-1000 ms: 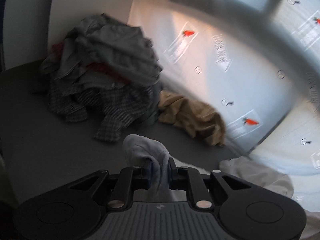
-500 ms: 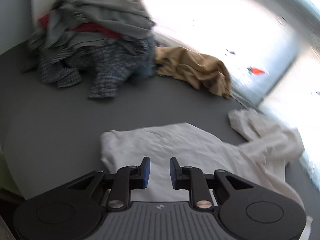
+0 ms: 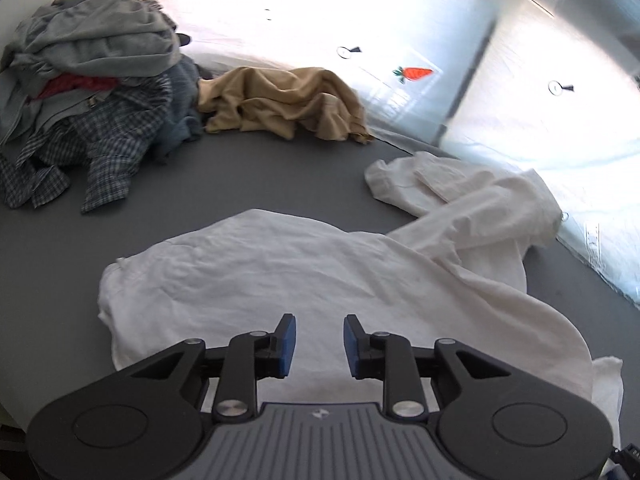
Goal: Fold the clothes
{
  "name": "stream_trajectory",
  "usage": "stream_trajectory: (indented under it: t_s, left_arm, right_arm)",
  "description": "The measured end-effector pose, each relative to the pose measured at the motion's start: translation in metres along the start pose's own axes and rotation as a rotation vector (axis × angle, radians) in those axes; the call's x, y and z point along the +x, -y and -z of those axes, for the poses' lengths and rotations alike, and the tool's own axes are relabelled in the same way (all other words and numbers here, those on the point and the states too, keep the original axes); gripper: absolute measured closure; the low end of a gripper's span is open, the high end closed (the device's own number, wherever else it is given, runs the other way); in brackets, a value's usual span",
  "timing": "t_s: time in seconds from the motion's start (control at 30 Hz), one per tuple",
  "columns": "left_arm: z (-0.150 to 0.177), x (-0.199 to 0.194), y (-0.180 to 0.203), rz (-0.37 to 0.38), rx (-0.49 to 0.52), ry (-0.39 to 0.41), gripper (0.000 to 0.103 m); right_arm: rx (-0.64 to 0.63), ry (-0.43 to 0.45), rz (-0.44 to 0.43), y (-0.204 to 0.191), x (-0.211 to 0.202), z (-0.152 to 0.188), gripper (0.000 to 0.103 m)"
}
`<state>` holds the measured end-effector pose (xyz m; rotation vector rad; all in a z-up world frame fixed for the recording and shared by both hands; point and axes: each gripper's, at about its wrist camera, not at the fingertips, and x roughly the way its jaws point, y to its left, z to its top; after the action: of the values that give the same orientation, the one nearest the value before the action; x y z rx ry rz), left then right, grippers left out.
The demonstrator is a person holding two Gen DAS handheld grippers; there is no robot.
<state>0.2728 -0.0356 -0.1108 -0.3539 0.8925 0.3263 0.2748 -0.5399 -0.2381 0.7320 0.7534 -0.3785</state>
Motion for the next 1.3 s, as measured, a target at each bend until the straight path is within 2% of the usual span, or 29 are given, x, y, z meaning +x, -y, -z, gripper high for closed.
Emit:
stream_trajectory:
  t_s: [0.1, 0.23, 0.27, 0.3, 0.33, 0.37, 0.4, 0.43, 0.47, 0.53, 0.7, 0.8, 0.87, 0.9, 0.97, 1.0, 1.1, 1.2, 1.23, 1.3]
  left_arm:
    - [0.000, -0.002, 0.009, -0.001, 0.008, 0.004, 0.074]
    - [0.003, -0.001, 0.016, -0.020, 0.026, 0.011, 0.074]
    - [0.004, 0.000, 0.017, -0.026, 0.028, 0.007, 0.074]
    - [0.005, 0.002, 0.018, -0.031, 0.028, -0.001, 0.074]
    - [0.007, 0.004, 0.018, -0.035, 0.023, -0.011, 0.074]
    - [0.008, 0.007, 0.018, -0.037, 0.017, -0.023, 0.074]
    - [0.010, 0.009, 0.017, -0.038, 0.011, -0.034, 0.074]
    - [0.012, 0.011, 0.017, -0.038, 0.005, -0.047, 0.074]
    - [0.013, 0.013, 0.017, -0.039, 0.001, -0.056, 0.074]
    - [0.017, 0.013, 0.017, -0.048, -0.001, -0.060, 0.074]
    - [0.022, 0.013, 0.012, -0.095, -0.017, -0.066, 0.073]
    - [0.022, 0.018, 0.010, -0.098, -0.032, -0.092, 0.073]
    - [0.022, 0.019, 0.012, -0.094, -0.030, -0.101, 0.073]
    - [0.022, 0.020, 0.014, -0.092, -0.022, -0.102, 0.073]
    - [0.022, 0.021, 0.020, -0.088, -0.005, -0.101, 0.073]
    - [0.021, 0.022, 0.023, -0.085, 0.003, -0.099, 0.073]
    - [0.019, 0.025, 0.032, -0.078, 0.022, -0.096, 0.073]
    - [0.017, 0.028, 0.036, -0.076, 0.032, -0.098, 0.073]
    - [0.016, 0.029, 0.037, -0.076, 0.033, -0.099, 0.073]
    - [0.015, 0.031, 0.037, -0.075, 0.029, -0.102, 0.073]
  right_arm:
    - [-0.102, 0.157, -0.020, -0.025, -0.027, -0.015, 0.096]
    - [-0.538, 0.493, 0.049, -0.096, -0.083, -0.025, 0.097]
    - [-0.614, 0.554, 0.054, -0.107, -0.091, -0.023, 0.096]
    - [-0.636, 0.572, 0.057, -0.112, -0.092, -0.022, 0.095]
    - [-0.652, 0.578, 0.061, -0.116, -0.091, -0.021, 0.094]
    - [-0.628, 0.519, 0.074, -0.113, -0.078, -0.023, 0.086]
    - [-0.601, 0.449, 0.093, -0.109, -0.064, -0.024, 0.071]
    - [-0.561, 0.324, 0.139, -0.101, -0.044, -0.025, 0.064]
    - [-0.515, 0.213, 0.181, -0.092, -0.026, -0.026, 0.060]
    - [-0.375, 0.140, 0.227, -0.062, -0.013, -0.018, 0.060]
    - [-0.053, 0.162, 0.125, 0.005, -0.033, -0.012, 0.059]
    - [0.093, 0.180, 0.084, 0.026, -0.035, -0.015, 0.057]
    - [0.132, 0.173, 0.072, 0.030, -0.033, -0.013, 0.057]
    - [0.118, 0.177, 0.082, 0.024, -0.030, -0.013, 0.067]
    - [-0.018, 0.205, 0.105, -0.003, -0.022, -0.017, 0.090]
    - [-0.086, 0.219, 0.116, -0.016, -0.018, -0.018, 0.093]
    - [-0.313, 0.316, 0.099, -0.072, -0.013, -0.020, 0.096]
    - [-0.495, 0.407, 0.041, -0.127, -0.011, -0.014, 0.096]
    - [-0.547, 0.412, 0.010, -0.142, -0.007, -0.008, 0.096]
    - [-0.573, 0.281, -0.014, -0.152, 0.017, 0.006, 0.094]
